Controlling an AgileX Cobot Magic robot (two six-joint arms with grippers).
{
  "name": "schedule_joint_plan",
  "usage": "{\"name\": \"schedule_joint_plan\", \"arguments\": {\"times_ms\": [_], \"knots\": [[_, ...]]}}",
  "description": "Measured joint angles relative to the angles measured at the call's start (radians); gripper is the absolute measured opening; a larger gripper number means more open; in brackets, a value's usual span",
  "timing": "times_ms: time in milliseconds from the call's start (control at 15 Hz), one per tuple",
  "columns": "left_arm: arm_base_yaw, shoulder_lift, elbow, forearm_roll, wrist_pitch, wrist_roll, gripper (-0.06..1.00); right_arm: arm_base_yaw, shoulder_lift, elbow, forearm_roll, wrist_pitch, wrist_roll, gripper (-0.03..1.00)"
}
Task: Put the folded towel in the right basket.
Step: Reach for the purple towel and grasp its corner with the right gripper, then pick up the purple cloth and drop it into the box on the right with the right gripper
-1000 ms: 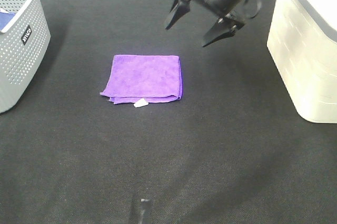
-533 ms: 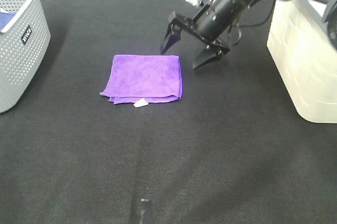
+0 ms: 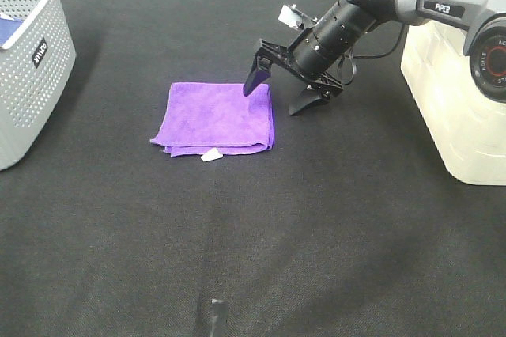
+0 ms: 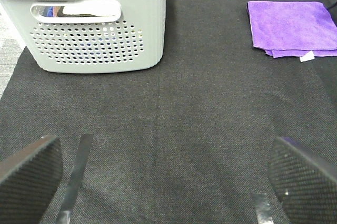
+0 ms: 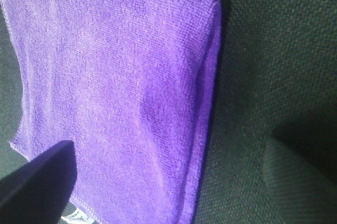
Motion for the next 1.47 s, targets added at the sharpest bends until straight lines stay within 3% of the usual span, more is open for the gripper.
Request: {"name": "schedule_joint_plan", "arguments": {"times_ms": [333, 600, 733, 933, 1000, 1200, 1333, 1467], "knots": [[0.000, 0.000, 0.000, 0.000, 0.000, 0.000, 0.99, 0.005, 0.032, -0.010, 0.077, -0.040, 0.000, 0.88], [0.000, 0.000, 0.000, 0.000, 0.000, 0.000, 0.99, 0.118, 0.066, -0.026, 0.100, -0.114, 0.000, 0.79], [0.000, 0.000, 0.000, 0.000, 0.000, 0.000, 0.99, 0.154, 0.078, -0.028, 0.102, -0.136, 0.000, 0.64], [0.000, 0.000, 0.000, 0.000, 0.000, 0.000, 0.99, 0.160, 0.091, -0.046, 0.055, -0.142, 0.001, 0.22], [0.000, 0.000, 0.000, 0.000, 0.000, 0.000, 0.99, 0.161, 0.095, -0.068, 0.029, -0.125, 0.001, 0.13], [0.000, 0.000, 0.000, 0.000, 0.000, 0.000, 0.99, 0.166, 0.115, -0.147, -0.024, -0.062, 0.001, 0.13], [0.000, 0.000, 0.000, 0.000, 0.000, 0.000, 0.99, 0.166, 0.138, -0.323, -0.096, 0.127, 0.008, 0.13], [0.000, 0.000, 0.000, 0.000, 0.000, 0.000, 0.99, 0.158, 0.107, -0.475, -0.113, 0.169, 0.044, 0.13]]}}
